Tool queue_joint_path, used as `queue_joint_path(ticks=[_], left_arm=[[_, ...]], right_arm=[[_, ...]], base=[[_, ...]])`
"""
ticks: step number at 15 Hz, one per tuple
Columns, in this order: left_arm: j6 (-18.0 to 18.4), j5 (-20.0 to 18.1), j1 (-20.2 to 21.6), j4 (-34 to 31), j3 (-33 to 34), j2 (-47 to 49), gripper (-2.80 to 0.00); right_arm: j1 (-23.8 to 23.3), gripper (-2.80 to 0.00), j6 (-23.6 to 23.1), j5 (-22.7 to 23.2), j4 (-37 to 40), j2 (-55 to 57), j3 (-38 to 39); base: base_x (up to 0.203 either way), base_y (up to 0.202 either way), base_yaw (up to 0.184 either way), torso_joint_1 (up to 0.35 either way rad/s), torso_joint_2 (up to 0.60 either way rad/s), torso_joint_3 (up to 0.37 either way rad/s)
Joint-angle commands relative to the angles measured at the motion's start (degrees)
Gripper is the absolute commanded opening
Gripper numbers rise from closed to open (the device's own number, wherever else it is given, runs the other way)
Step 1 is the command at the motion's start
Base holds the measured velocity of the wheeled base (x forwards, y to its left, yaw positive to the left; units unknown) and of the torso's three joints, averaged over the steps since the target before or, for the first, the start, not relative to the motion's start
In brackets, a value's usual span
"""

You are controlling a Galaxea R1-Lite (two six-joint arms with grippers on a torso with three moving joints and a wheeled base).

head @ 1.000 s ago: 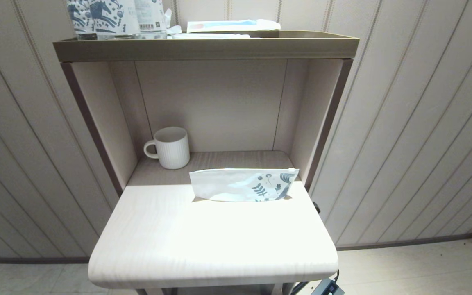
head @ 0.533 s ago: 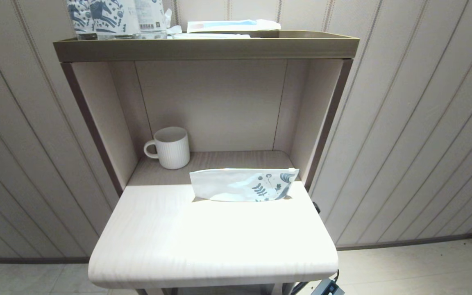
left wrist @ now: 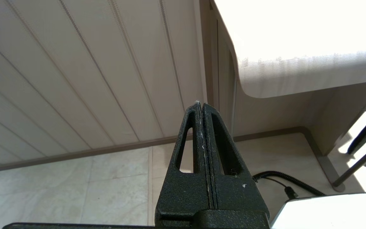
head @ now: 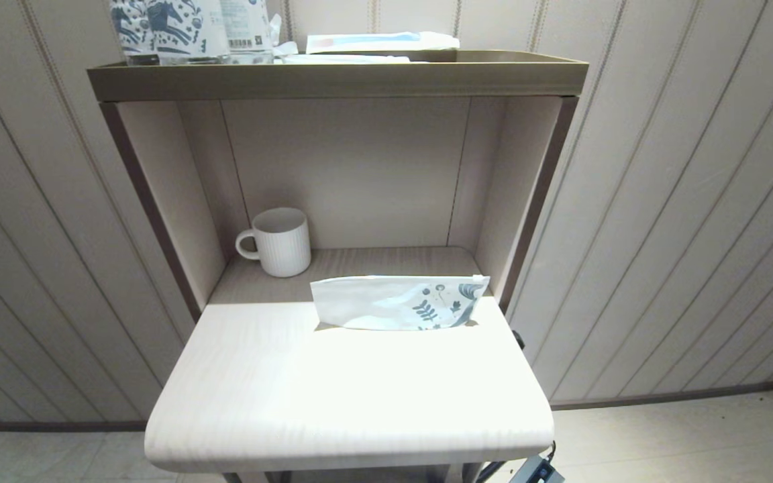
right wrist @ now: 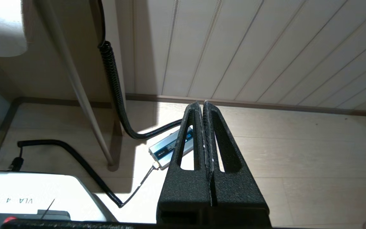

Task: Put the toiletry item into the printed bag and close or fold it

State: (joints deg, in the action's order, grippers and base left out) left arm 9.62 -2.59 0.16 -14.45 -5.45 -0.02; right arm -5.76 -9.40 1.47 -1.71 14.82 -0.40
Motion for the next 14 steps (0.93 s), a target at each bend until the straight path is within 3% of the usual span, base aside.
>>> queue_joint_path(ticks=[1,3,6,10,14], left_arm=[[0.14,-0.13,0.02,-0.23,0.0,0.11,-2.8],[0.14,-0.22,0.02,-0.23,0.0,0.11,-2.8],[-0.14,-0.39,0.02,-0.31,0.09,0.11,-2.8],[-2.07,1.03,0.02,-0.4,0.09,0.19,-2.8],[-2.32,1.18,0.02,-0.4,0.09,0.2,-2.8]], right_arm=[[3.99,-2.8,0.93,-0.08,1.01,-0.88,0.4],[8.56,-2.8,2.88,-0.14,2.49,-4.19,0.29],[6.33,-2.8,5.76,-1.5,2.53,-14.42,0.38],[5.84,-2.8,9.49,-2.7,2.32,-14.82,0.4],[5.84,-2.8,9.93,-2.62,2.41,-14.82,0.4]], base=[[0.0,0.0,0.0,0.0,0.0,0.0],[0.0,0.0,0.0,0.0,0.0,0.0],[0.0,0.0,0.0,0.0,0.0,0.0],[0.0,0.0,0.0,0.0,0.0,0.0],[0.0,0.0,0.0,0.0,0.0,0.0]])
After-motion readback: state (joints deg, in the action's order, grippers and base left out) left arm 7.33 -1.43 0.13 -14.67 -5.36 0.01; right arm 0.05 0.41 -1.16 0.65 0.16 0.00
